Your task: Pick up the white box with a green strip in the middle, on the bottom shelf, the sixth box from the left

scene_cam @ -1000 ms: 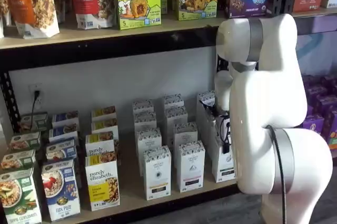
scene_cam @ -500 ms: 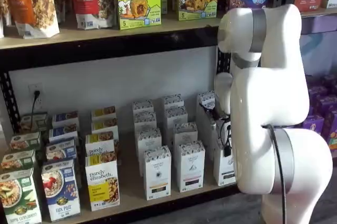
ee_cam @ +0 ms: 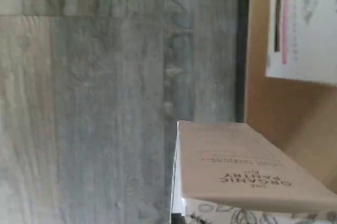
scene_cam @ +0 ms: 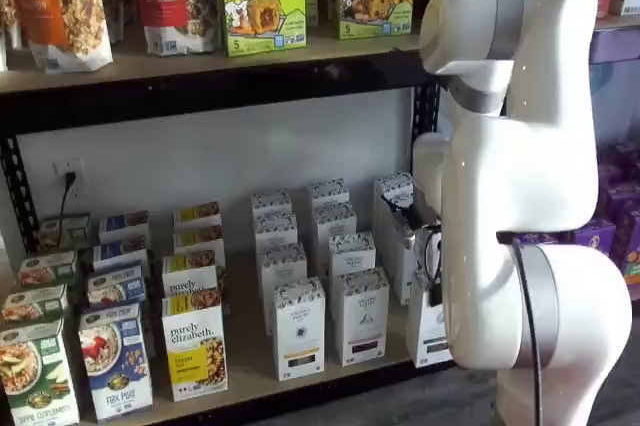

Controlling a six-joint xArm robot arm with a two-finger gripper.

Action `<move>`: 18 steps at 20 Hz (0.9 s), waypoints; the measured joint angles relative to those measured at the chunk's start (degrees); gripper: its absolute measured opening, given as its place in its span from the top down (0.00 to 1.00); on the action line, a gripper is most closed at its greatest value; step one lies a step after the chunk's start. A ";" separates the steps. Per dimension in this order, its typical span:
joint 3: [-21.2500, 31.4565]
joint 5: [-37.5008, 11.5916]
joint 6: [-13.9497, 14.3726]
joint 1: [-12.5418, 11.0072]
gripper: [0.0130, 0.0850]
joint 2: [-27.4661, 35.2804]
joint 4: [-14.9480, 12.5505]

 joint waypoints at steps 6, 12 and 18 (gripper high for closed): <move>11.44 1.72 -0.13 1.77 0.50 -11.01 2.01; 24.24 3.35 -1.52 5.40 0.50 -26.29 7.13; 29.34 8.47 -6.19 6.93 0.50 -37.06 13.58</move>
